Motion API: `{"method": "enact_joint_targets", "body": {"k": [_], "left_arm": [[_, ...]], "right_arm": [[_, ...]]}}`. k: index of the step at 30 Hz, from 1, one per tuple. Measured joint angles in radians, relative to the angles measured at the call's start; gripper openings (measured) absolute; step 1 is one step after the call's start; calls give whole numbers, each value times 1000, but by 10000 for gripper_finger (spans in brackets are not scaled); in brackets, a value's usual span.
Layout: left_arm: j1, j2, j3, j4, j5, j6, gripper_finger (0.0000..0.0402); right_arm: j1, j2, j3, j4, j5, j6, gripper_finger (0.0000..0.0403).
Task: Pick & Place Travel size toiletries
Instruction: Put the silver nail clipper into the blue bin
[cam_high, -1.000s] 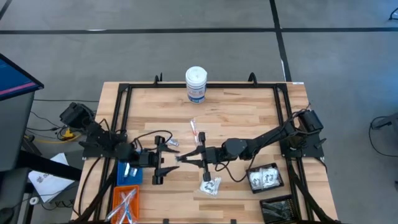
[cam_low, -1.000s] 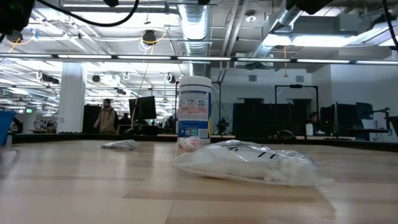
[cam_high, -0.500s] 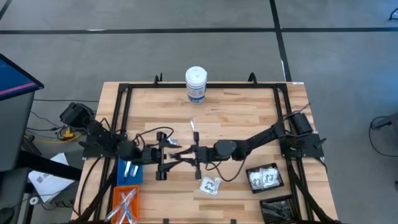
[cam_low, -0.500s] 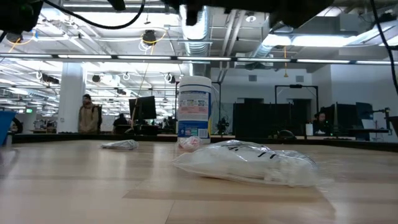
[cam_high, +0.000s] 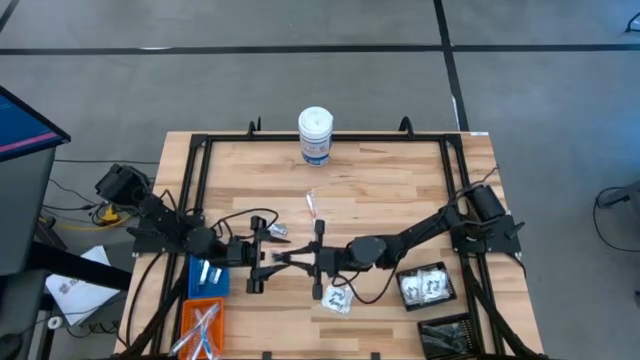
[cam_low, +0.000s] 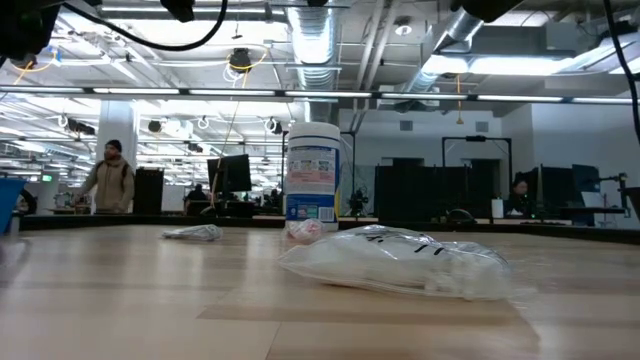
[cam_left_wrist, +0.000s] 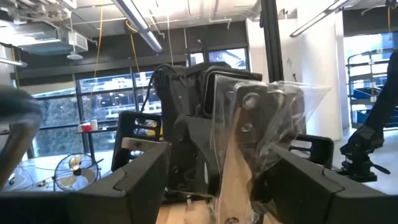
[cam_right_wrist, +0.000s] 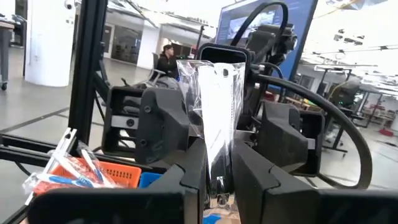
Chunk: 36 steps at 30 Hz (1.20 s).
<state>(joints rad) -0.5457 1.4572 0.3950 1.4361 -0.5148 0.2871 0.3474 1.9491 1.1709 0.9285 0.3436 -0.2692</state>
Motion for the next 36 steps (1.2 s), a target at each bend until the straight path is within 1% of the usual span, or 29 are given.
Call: {"method": "enact_joint_targets", "body": {"k": [4,8,13,18,21,24,26,29,31,33,36], "left_arm": [[-7,0,0,1,-1,0,243],[-19,0,0,2,0,1,220],[-36,0,0,4,-4,21,165],[-38,0,0,7,-2,22,96],[-39,-1,0,7,-1,30,59],[-45,0,0,3,-4,24,56],[-48,0,1,6,-12,15,33],[-52,-5,1,-3,-21,3,16],[-59,-10,1,-10,-28,-2,7],[-70,-11,1,-12,-44,-1,6],[-96,-16,1,-14,-97,19,7]], "right_arm": [[-5,0,1,-21,-3,32,47],[-17,0,1,-28,-33,69,47],[-22,0,1,-32,-40,86,47],[-21,0,1,-35,-41,86,48],[-15,0,1,-37,-37,95,56],[-13,0,1,-44,-37,93,71],[-13,0,1,-49,-36,93,83],[-18,0,1,-49,-36,114,107],[-19,0,1,-48,-36,117,128],[-19,0,1,-46,-36,116,152],[-19,0,1,-28,-35,105,190]]}}
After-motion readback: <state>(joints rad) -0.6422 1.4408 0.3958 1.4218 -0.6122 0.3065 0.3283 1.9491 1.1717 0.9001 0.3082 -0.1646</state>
